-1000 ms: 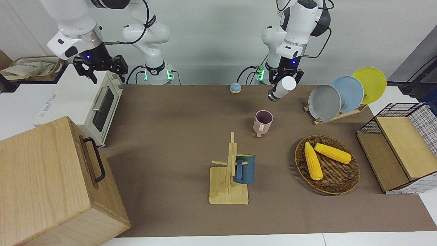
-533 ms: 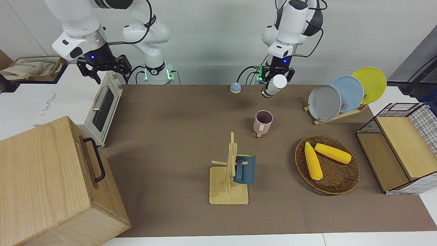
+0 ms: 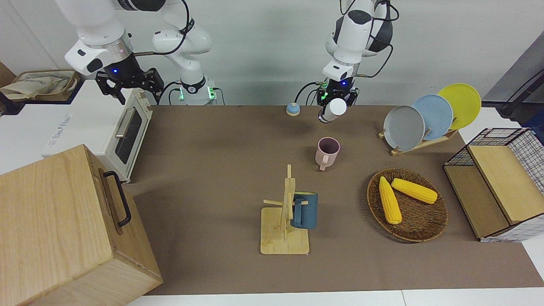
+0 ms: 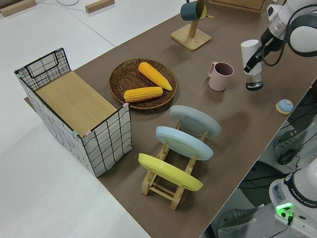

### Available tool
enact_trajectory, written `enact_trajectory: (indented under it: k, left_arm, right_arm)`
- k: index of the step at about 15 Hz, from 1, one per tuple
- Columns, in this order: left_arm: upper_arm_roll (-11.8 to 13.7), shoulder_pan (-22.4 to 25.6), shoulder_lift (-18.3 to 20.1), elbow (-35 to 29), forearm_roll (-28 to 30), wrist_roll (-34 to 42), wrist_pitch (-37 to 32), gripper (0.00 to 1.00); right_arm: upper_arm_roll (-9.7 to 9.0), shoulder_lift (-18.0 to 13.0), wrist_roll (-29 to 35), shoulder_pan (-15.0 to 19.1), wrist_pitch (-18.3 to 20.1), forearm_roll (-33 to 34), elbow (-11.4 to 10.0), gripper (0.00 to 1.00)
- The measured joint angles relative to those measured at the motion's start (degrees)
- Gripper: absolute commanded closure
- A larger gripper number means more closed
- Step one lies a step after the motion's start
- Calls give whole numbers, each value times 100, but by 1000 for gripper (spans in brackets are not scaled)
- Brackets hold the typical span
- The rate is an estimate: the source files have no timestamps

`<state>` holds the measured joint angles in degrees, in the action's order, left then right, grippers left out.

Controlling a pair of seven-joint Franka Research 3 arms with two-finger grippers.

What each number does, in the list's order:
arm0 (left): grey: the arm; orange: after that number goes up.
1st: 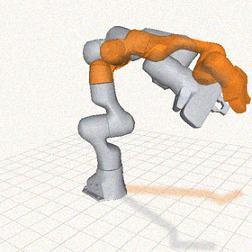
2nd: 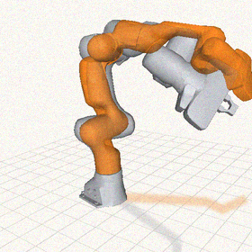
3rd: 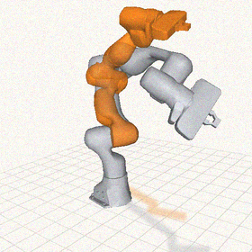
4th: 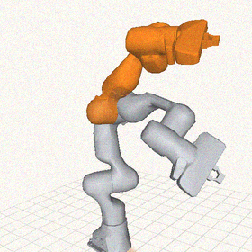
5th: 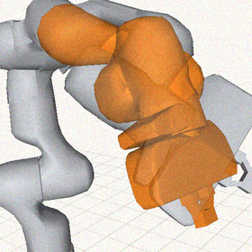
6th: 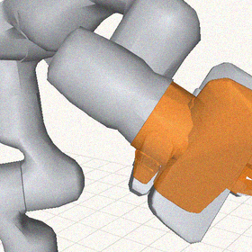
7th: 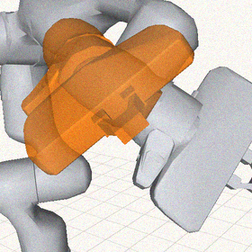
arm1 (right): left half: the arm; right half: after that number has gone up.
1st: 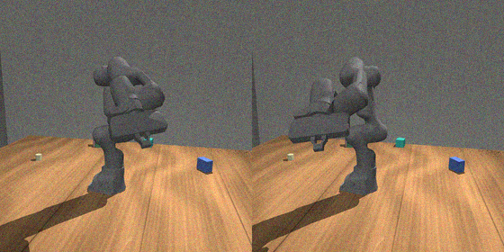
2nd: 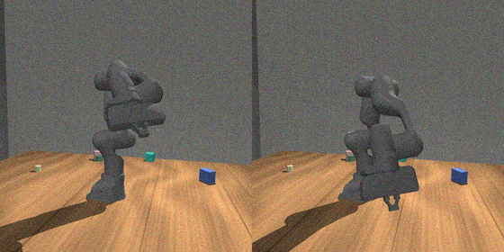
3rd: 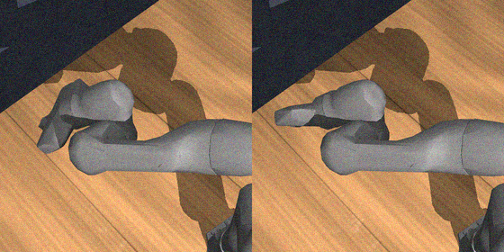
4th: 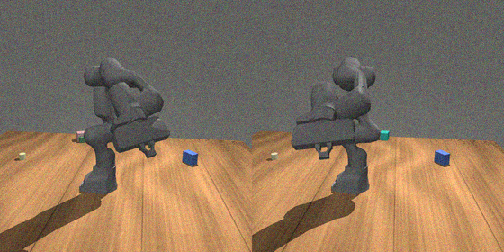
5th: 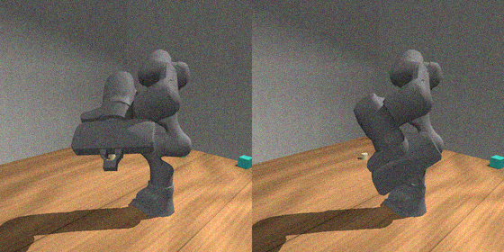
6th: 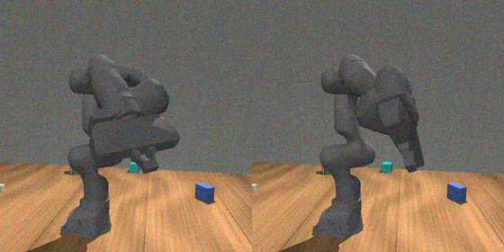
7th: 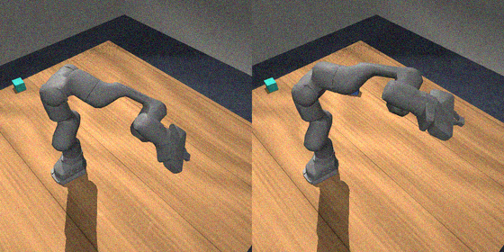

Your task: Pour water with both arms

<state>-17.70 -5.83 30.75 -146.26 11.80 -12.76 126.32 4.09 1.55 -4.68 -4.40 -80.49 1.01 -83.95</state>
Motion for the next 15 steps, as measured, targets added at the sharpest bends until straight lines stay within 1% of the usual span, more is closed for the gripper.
enact_trajectory:
  k: [5, 10, 15]
  left_arm:
    - [-7, 3, -461, 123, 7, -1, -27, 1000]
    - [29, 12, -991, 708, 7, -1, -621, 1000]
    - [81, 40, -1363, 1021, 6, -1, -1042, 1000]
  right_arm:
    - [0, 0, 0, 0, 0, 0, 0, 9]
    - [0, 0, 0, 0, 0, 0, 0, 9]
    - [0, 0, 0, 0, 0, -1, 0, 9]
